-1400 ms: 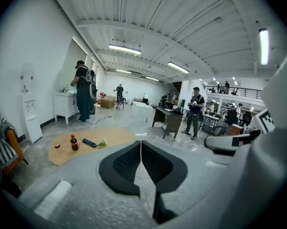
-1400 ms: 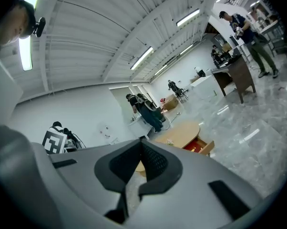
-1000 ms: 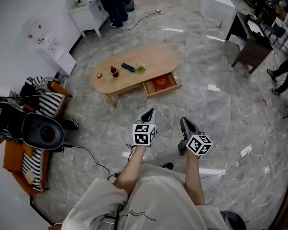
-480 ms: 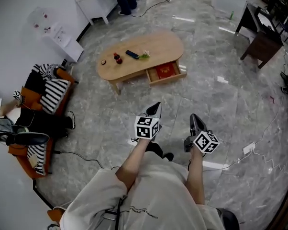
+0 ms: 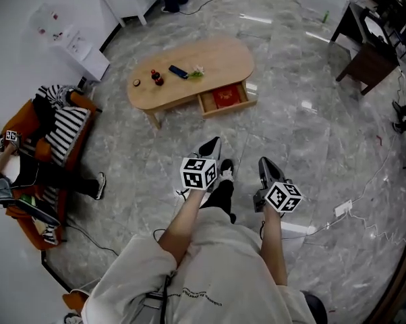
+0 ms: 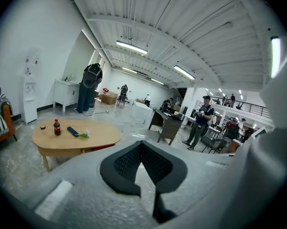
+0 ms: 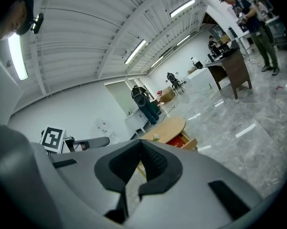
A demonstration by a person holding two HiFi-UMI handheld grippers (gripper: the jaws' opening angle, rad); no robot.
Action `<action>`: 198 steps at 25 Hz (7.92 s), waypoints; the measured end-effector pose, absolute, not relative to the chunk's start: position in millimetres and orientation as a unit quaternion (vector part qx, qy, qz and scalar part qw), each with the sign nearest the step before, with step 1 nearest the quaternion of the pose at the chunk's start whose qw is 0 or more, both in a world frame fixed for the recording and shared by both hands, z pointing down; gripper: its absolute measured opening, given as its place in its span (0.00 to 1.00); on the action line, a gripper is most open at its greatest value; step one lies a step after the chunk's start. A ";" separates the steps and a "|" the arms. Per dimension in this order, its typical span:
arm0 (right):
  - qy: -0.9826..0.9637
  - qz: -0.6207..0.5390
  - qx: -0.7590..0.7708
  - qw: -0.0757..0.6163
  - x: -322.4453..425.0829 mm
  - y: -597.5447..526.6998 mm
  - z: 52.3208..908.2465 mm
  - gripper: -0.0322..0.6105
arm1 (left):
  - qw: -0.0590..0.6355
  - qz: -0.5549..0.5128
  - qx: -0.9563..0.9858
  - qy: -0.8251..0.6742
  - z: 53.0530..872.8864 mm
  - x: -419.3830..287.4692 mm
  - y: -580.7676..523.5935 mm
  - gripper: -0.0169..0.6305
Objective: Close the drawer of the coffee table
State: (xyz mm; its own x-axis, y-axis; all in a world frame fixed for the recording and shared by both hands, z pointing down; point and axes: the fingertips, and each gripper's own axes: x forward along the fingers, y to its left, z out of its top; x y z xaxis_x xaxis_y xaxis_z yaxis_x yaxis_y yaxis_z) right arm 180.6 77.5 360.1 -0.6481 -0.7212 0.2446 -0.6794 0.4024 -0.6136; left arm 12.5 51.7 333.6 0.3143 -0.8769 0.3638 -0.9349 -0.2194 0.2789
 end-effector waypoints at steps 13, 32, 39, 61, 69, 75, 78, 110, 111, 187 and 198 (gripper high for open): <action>0.854 -0.313 -0.412 -0.054 159.7 -82.5 357.9 0.07 | 0.245 -0.002 0.744 -0.622 338.9 -37.8 -121.8 0.04; 0.901 -0.303 -0.289 -0.114 34.6 -180.0 375.1 0.07 | 0.264 -0.010 0.647 -0.715 360.3 -139.2 -192.4 0.04; 0.915 -0.285 -0.268 -0.094 54.6 -199.9 358.2 0.07 | 0.236 -0.009 0.628 -0.741 338.2 -110.7 -169.5 0.04; 0.951 -0.150 -0.205 -0.177 106.8 -302.1 560.2 0.07 | 0.263 0.026 0.543 -0.797 566.8 -130.5 -161.3 0.04; 0.968 -0.113 -0.184 -0.128 107.0 -340.9 697.7 0.08 | 0.233 0.040 0.548 -0.802 707.6 -143.9 -188.7 0.04; 0.981 -0.048 -0.156 -0.104 112.9 -365.2 794.9 0.08 | 0.206 0.061 0.557 -0.802 826.2 -150.5 -199.5 0.04; 0.984 -0.020 -0.150 -0.098 119.1 -375.6 835.3 0.08 | 0.185 0.035 0.561 -0.806 863.9 -158.3 -208.6 0.04; 0.979 0.054 -0.180 -0.076 118.7 -410.5 868.3 0.28 | 0.096 -0.005 0.602 -0.793 870.0 -140.2 -247.8 0.04; 0.980 0.053 -0.181 -0.070 117.1 -413.4 863.5 0.28 | 0.091 -0.006 0.605 -0.791 864.5 -142.4 -250.9 0.04; 0.946 -0.095 -0.296 -0.091 43.2 -564.9 849.0 0.08 | 0.146 0.040 0.623 -0.767 830.7 -205.4 -374.0 0.04; 0.953 -0.139 -0.216 -0.161 26.2 -454.9 734.9 0.08 | 0.211 0.088 0.600 -0.766 681.9 -175.1 -297.9 0.04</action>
State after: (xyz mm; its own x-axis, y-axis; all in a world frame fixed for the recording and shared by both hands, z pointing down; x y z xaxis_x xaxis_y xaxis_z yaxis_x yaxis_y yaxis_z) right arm 26.2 -454.9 734.9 -0.8546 -0.3680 0.3665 -0.4572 0.8678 -0.1948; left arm -175.1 -297.9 681.9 -0.1900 -0.8833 0.4287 -0.9572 0.2638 0.1193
